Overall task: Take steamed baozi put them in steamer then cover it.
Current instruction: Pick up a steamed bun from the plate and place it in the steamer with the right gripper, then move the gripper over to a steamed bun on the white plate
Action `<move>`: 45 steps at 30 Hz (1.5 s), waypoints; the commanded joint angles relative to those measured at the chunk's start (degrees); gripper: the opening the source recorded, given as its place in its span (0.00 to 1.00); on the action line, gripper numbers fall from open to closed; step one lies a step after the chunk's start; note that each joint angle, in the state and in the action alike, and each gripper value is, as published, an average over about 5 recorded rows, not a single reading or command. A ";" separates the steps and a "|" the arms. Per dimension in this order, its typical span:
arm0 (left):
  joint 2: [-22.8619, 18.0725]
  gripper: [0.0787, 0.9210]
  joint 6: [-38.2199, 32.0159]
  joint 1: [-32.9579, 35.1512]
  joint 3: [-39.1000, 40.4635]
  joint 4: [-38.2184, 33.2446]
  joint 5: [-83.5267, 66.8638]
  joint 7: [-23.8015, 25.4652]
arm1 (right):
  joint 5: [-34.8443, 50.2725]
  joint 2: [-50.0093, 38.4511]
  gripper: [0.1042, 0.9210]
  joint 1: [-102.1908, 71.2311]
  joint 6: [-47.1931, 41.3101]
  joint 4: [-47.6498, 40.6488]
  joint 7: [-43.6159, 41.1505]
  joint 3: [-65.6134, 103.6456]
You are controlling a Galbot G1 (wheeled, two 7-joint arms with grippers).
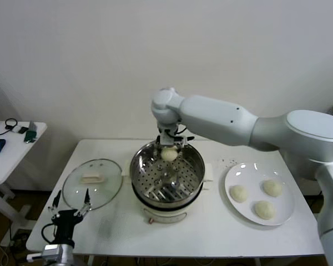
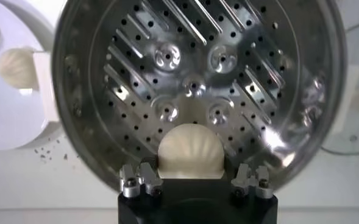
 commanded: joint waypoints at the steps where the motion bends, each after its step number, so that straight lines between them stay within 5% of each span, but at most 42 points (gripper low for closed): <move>1: 0.11 0.88 0.09 -0.03 -0.01 -0.25 -0.19 -0.11 | -3.38 2.35 0.72 -4.28 0.28 -1.49 -0.17 0.23; 11: 0.23 0.88 0.20 -0.29 0.00 -0.14 -0.29 -0.17 | -5.06 4.09 0.81 -5.92 1.18 -6.38 0.12 1.51; 21: 0.43 0.88 0.43 -0.13 -0.37 -0.77 -0.81 -0.40 | -2.80 0.78 0.88 -2.78 2.15 -1.44 -0.51 2.88; 26: 0.47 0.88 0.49 -0.03 -0.29 -0.89 -0.90 -0.53 | 5.68 -5.78 0.88 3.92 -1.51 5.63 -0.99 2.68; 35: 1.48 0.88 0.37 0.54 0.10 -1.52 -0.93 -0.58 | 38.07 -24.95 0.88 19.45 -17.43 10.28 2.29 -9.22; 41: 1.86 0.88 0.72 0.97 0.59 -2.54 -0.88 -0.42 | 48.25 -37.55 0.88 21.65 -26.49 12.91 4.68 -16.78; 45: 1.95 0.88 1.01 1.10 0.84 -2.97 -0.82 -0.31 | 46.04 -44.70 0.88 17.86 -30.70 14.93 6.80 -17.25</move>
